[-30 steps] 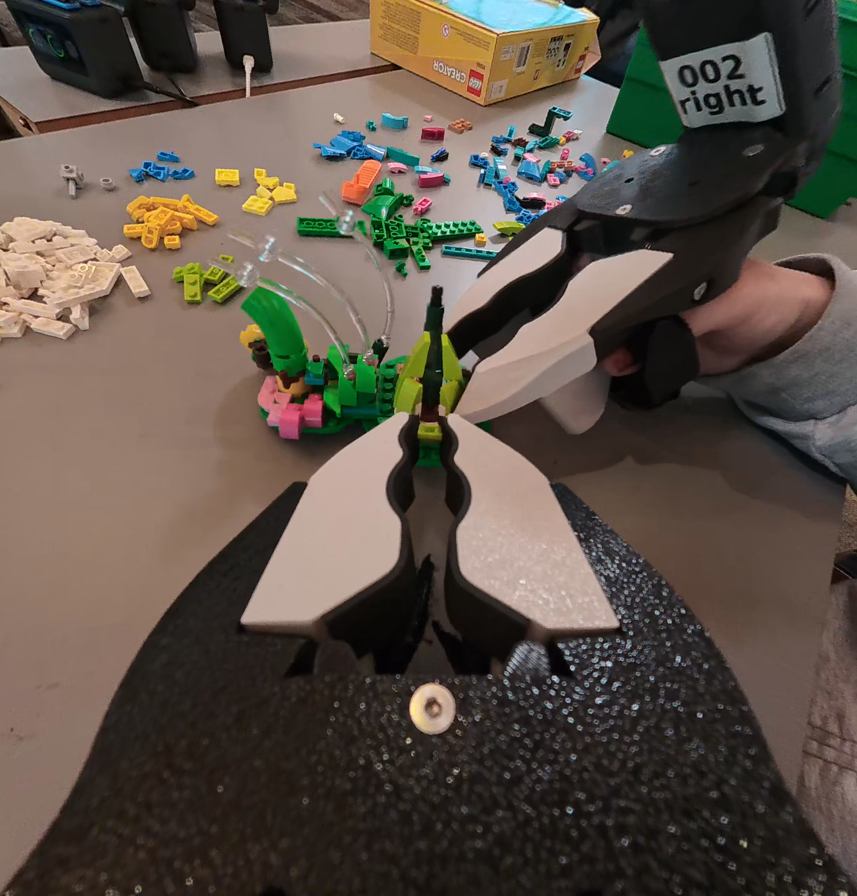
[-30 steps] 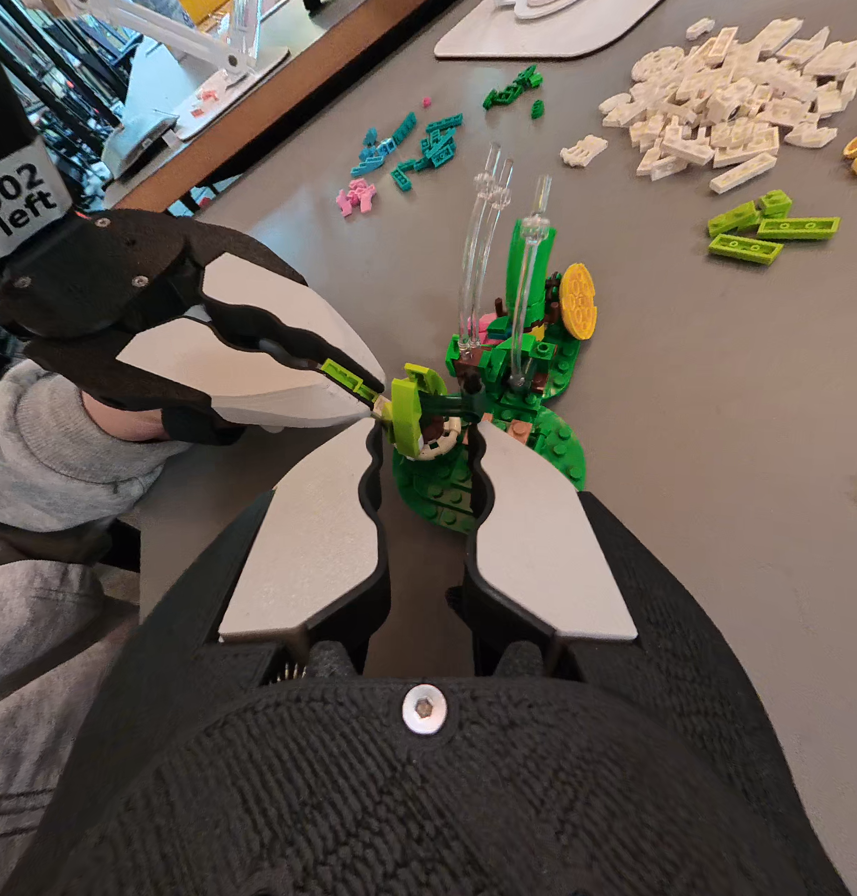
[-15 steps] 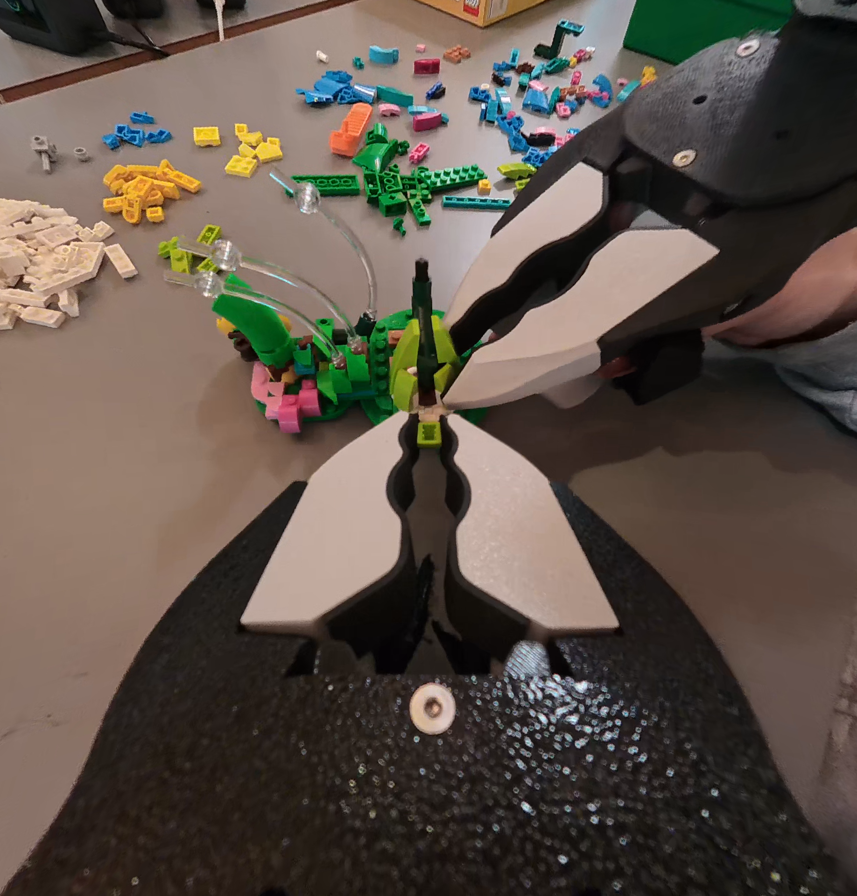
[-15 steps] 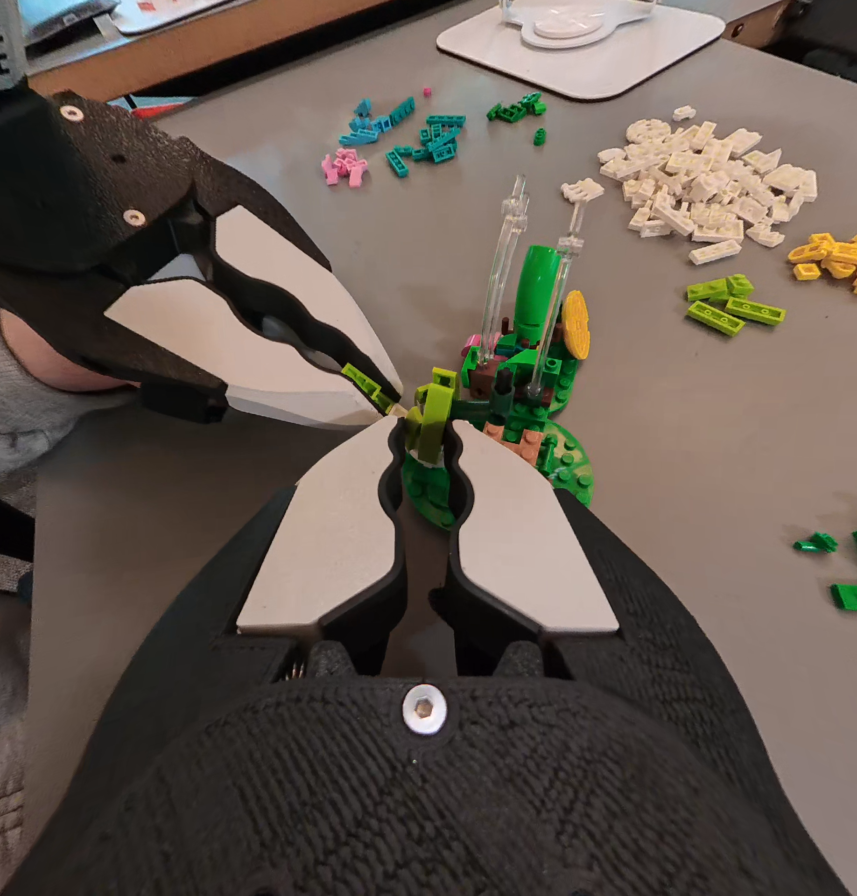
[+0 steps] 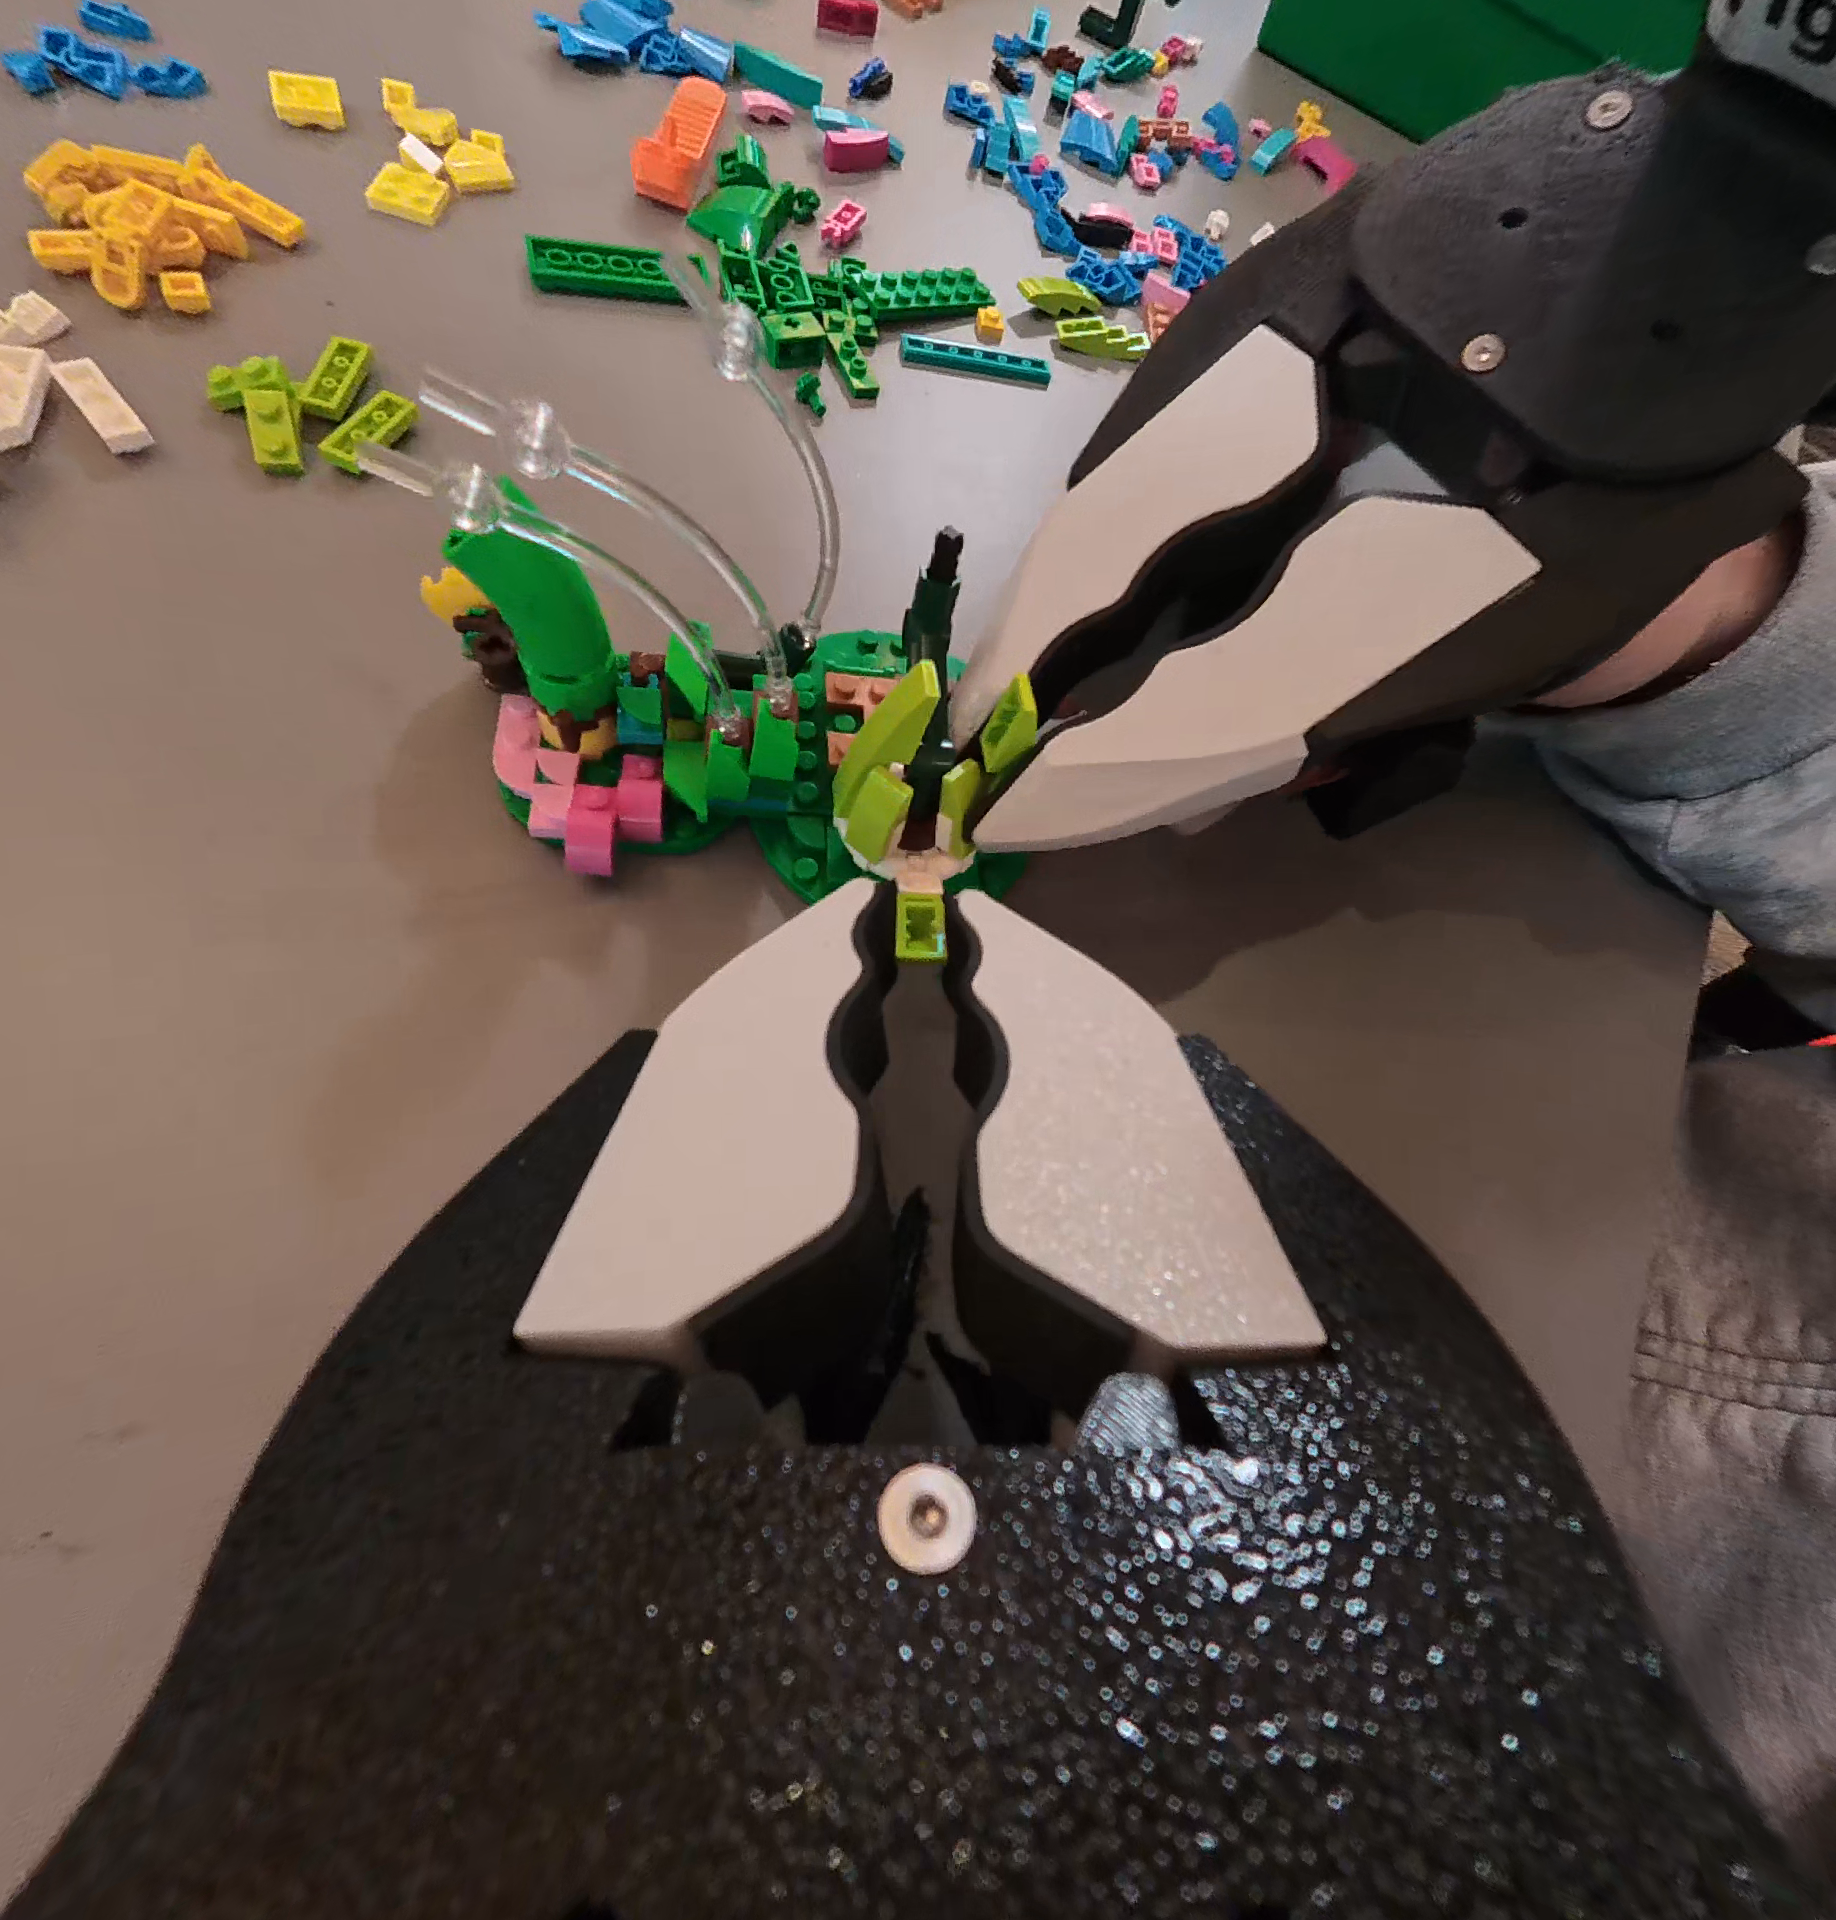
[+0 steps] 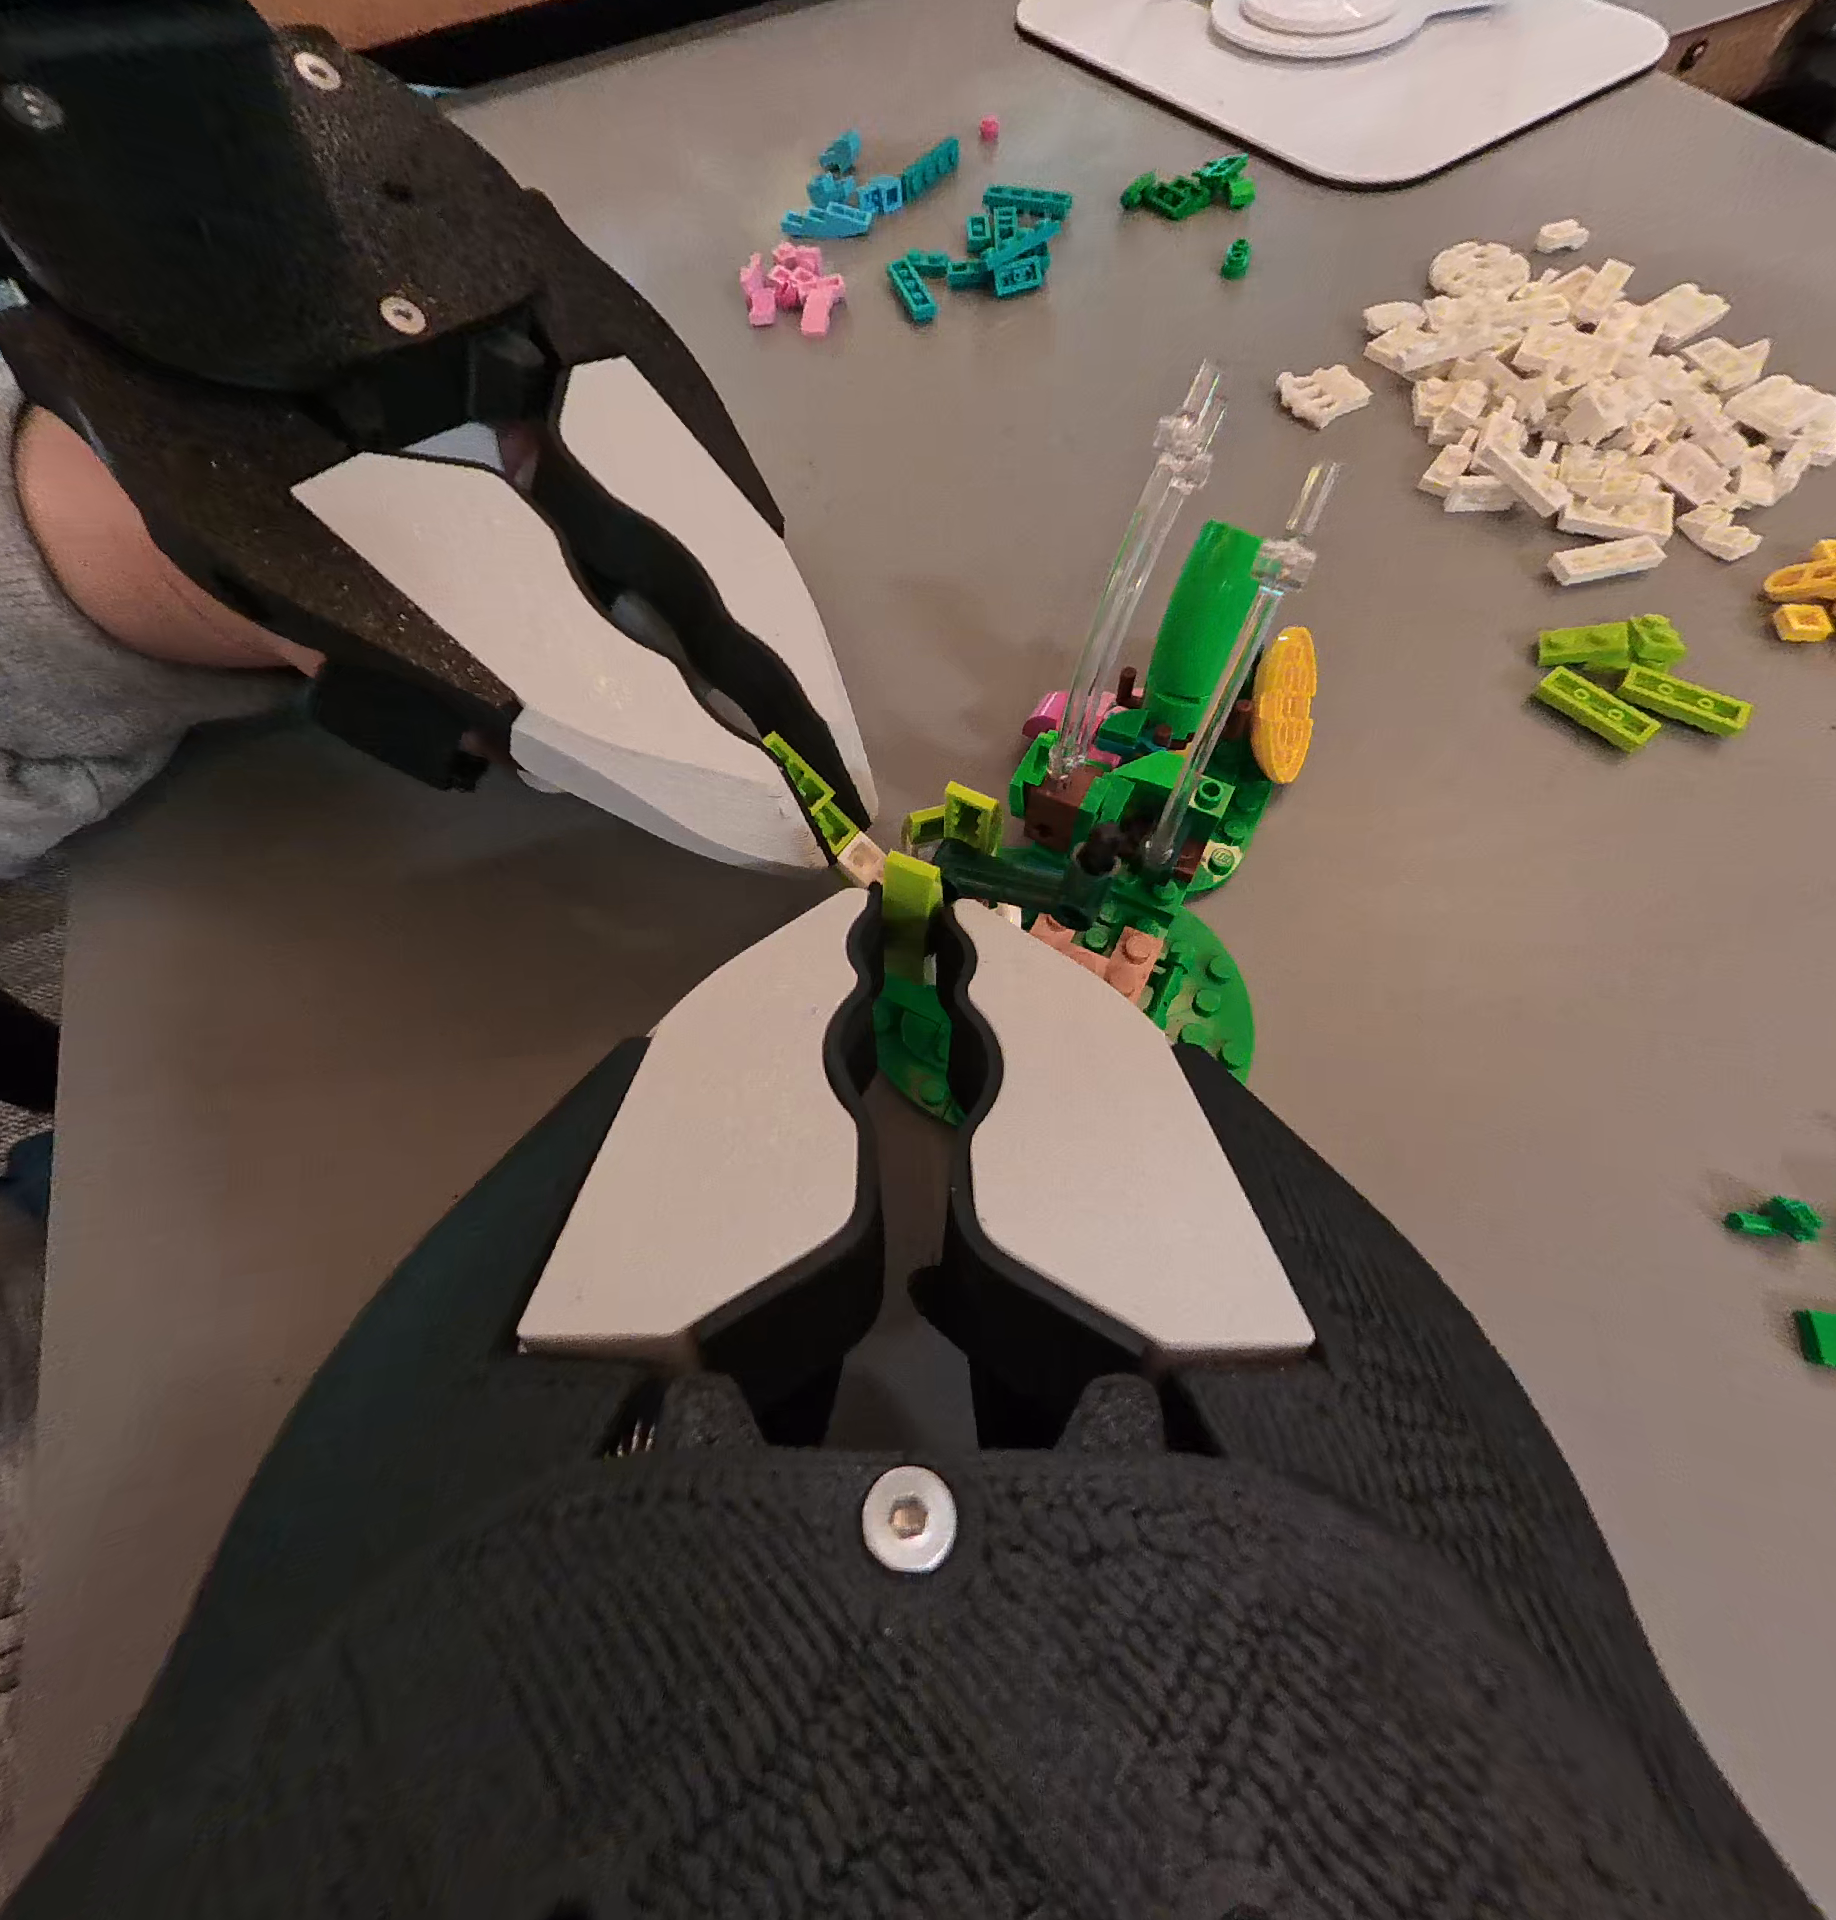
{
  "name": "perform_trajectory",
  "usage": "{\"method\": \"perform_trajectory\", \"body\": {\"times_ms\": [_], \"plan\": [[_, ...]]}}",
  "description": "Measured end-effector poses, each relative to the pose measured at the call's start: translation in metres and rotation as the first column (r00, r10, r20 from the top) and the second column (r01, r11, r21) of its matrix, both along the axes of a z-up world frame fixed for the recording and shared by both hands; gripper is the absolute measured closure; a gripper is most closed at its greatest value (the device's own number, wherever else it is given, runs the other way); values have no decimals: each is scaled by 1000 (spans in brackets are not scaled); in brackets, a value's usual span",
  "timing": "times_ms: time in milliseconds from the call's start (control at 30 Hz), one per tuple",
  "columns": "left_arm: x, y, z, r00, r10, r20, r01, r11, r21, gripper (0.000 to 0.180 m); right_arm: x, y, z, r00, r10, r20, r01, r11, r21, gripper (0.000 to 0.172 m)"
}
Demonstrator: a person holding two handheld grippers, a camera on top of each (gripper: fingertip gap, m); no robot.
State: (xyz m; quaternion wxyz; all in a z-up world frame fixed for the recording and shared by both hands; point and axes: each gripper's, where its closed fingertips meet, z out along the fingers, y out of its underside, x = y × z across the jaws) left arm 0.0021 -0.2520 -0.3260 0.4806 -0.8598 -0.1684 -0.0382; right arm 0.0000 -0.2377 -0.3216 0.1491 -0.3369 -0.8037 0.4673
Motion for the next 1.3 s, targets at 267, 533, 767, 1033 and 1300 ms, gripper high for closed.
{"method": "perform_trajectory", "body": {"times_ms": [267,533,767,1033,1300], "plan": [[2,1,-2,999,15,-37,-15,1000,-16,172,5,3,0,997,65,-39,-63,997,43,163],[2,4,-4,997,28,-66,-30,999,-33,172,5,8,2,978,95,-188,-62,983,174,163],[9,7,-5,997,9,-78,-12,999,-43,172,17,7,4,895,285,-343,-181,935,306,164],[17,9,-2,999,-7,-45,7,1000,-10,172,26,8,9,854,346,-388,-245,926,286,164],[21,12,11,1000,-14,-22,15,999,44,172,29,11,24,816,321,-481,-235,944,232,164]]}}
